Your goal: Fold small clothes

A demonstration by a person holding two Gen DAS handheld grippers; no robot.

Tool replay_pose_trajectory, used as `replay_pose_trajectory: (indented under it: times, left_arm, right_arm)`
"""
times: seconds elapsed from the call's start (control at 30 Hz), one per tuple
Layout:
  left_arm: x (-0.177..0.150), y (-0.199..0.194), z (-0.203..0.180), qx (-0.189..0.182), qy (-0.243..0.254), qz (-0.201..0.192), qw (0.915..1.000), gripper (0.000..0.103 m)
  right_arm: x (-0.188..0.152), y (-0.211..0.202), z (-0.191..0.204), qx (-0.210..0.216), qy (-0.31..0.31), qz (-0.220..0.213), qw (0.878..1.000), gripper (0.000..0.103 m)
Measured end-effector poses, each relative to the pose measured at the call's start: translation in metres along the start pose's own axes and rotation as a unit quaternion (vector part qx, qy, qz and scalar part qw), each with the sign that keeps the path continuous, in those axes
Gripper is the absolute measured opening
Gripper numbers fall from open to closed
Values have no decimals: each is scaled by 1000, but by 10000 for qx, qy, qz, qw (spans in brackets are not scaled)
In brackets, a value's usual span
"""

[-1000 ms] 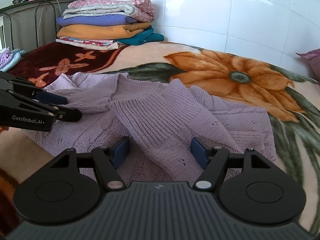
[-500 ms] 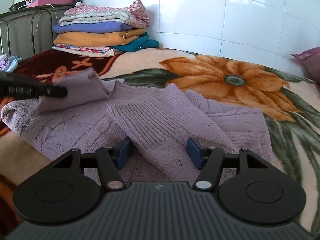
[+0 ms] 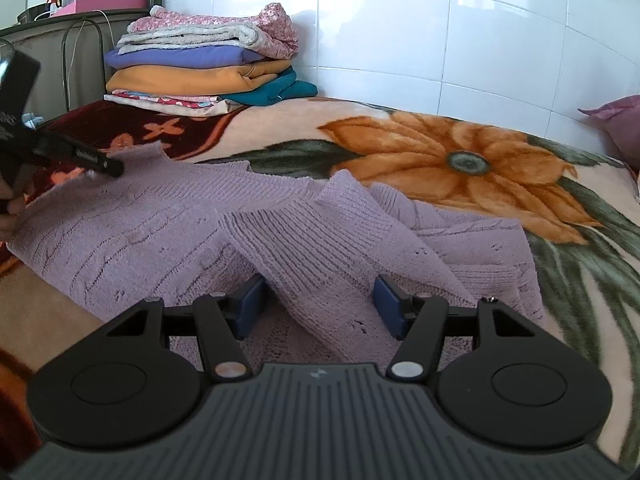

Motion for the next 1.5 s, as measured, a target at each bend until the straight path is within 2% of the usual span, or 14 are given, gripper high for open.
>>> replay_pose_trajectory:
  times: [0.1, 0.17, 0.23, 0.3, 0.33, 0.37, 0.53, 0.63, 0.9, 1.0, 1.17, 1.23, 1.3, 1.5]
  left_arm:
    - [-1, -4, 5, -91, -169, 49, 9998, 14]
    - [-1, -12, 8, -173, -375, 119, 9991, 13]
    - [-3, -23, 10, -295, -591, 121, 9977, 14]
    - [-7, -35, 9, -439, -784, 112, 9959, 27]
    - [-9, -40, 8, -497, -830, 95, 9953, 30]
    - [-12, -45, 7, -554, -859, 61, 9947, 33]
    - [-19, -52, 0, -558, -790, -19, 9953, 33]
    - [-19, -49, -2, -572, -736, 18, 9956, 33]
    - [-1, -26, 9, -351, -729, 59, 9967, 33]
    - [4, -16, 21, -93, -852, 46, 9963, 33]
    - [1, -8, 43, 103, -1174, 177, 9929, 33]
    - [-2, -12, 48, 66, -1262, 192, 9918, 33]
    - [-4, -18, 49, -12, -1289, 231, 9914, 33]
    - [-10, -48, 44, -378, -1299, 326, 9903, 33]
  right_arm:
    - [1, -2, 0, -11, 12, -41, 10000, 66]
    - [1, -6, 0, -39, 9, -127, 9999, 60]
    - [1, -7, 0, -87, -70, -173, 9998, 37]
    - [2, -6, -1, -96, -127, -137, 9998, 17]
    - [3, -6, -1, -114, -152, -156, 9997, 9]
    - [5, -8, -2, -120, -166, -219, 9996, 8]
    - [23, -26, -17, -426, -61, -670, 9968, 8]
    - [32, -28, -42, -679, 193, -725, 9949, 8]
    - [25, 13, -113, -1387, 805, -124, 9870, 8]
    - [9, 31, -136, -1440, 1299, 207, 9808, 9]
    - [-9, 31, -157, -1371, 1965, 152, 9708, 18]
    - [-11, 24, -162, -1405, 2246, 19, 9643, 31]
    - [-13, 14, -165, -1438, 2499, -125, 9574, 37]
    - [-15, -24, -167, -1059, 3003, -459, 9468, 38]
Point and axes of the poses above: each gripper's, at about its wrist camera, not at the fingertips, and y roughly the way its jaws point, z to its left, x to its top, the point moved 1 cm from there along y, roughly the way its jaws point, and after that the axes turned 5 degrees about -y, right-handed, at the moved point
